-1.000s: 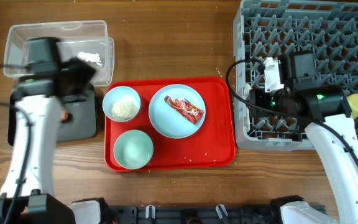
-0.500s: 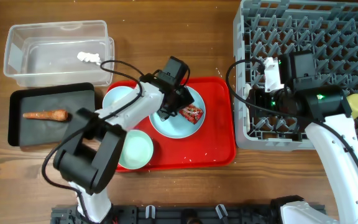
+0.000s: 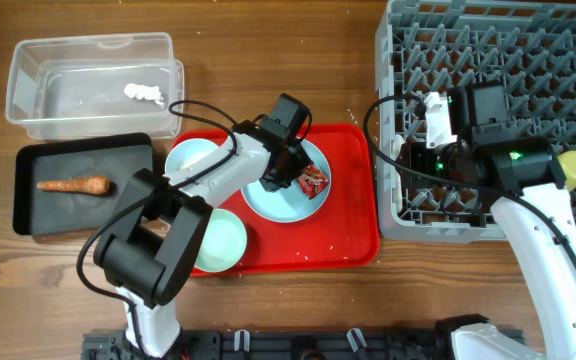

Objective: Sort waste into correct bins and load items into the dishwasher rack
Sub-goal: 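Grasp the red wrapper on the blue plate with the left gripper, then drop the red wrapper into the clear plastic bin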

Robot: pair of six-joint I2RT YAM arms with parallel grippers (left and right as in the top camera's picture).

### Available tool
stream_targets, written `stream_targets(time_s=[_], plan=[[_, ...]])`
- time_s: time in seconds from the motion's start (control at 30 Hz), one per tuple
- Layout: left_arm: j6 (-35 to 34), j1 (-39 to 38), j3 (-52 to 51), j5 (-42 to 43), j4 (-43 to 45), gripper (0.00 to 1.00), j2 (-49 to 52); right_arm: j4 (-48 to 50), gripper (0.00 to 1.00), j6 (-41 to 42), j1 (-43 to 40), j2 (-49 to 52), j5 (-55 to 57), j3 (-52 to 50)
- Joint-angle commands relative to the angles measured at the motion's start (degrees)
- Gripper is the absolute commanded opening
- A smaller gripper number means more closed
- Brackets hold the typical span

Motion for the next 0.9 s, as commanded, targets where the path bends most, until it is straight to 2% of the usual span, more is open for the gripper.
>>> stream_targets(time_s=[0.0,0.13,0.2,0.3,0.43,0.57,0.6,0.63,0.7,0.77,0.87], plan=[[6.0,2.9,0.2,-0.5,-2.0,0.04,-4.1,0.1,0.51,-0.5,0.0,0.4,-0.7,0.3],[17.8,10.5,0.9,-4.3,-4.4,0.04,-16.5,0.2,0.51,-0.5,0.0,0.4,-0.7,0.3],[19.1,14.4,0.9,-6.6,-4.0,0.04,-20.6,0.2,0.51,-0.5,0.0,0.4,-0.7,0.3],[22.2,24.1,0.9,-8.8,1.0,0.04,-25.7,0.2,0.51,-0.5,0.0,0.4,-0.7,0.3],[21.9,37.3,0.9,-8.9,6.5,0.04,-24.3,0.2,0.51,-0.5,0.0,0.4,-0.7,0.3],[21.9,42.2,0.9,-8.9,13.4,0.05,-18.8,0.4,0.52,0.0,0.0,0.4,-0.7,0.3],[22.0,42.8,0.9,-8.9,15.3,0.07,-17.0,0.4,0.51,0.0,0.0,0.4,-0.7,0.3],[22.0,43.2,0.9,-8.9,17.4,0.16,-14.6,0.3,0.51,0.0,0.0,0.4,-0.7,0.3],[22.0,43.3,0.9,-8.8,18.8,0.5,-11.8,0.0,0.51,0.0,0.0,0.4,-0.7,0.3],[22.2,43.3,0.9,-8.4,19.3,0.52,-11.6,-0.1,0.51,-0.1,0.0,0.4,-0.7,0.3],[27.0,43.3,2.0,-6.4,19.2,0.51,-13.7,0.6,0.51,-0.1,0.0,0.4,-0.7,0.3]])
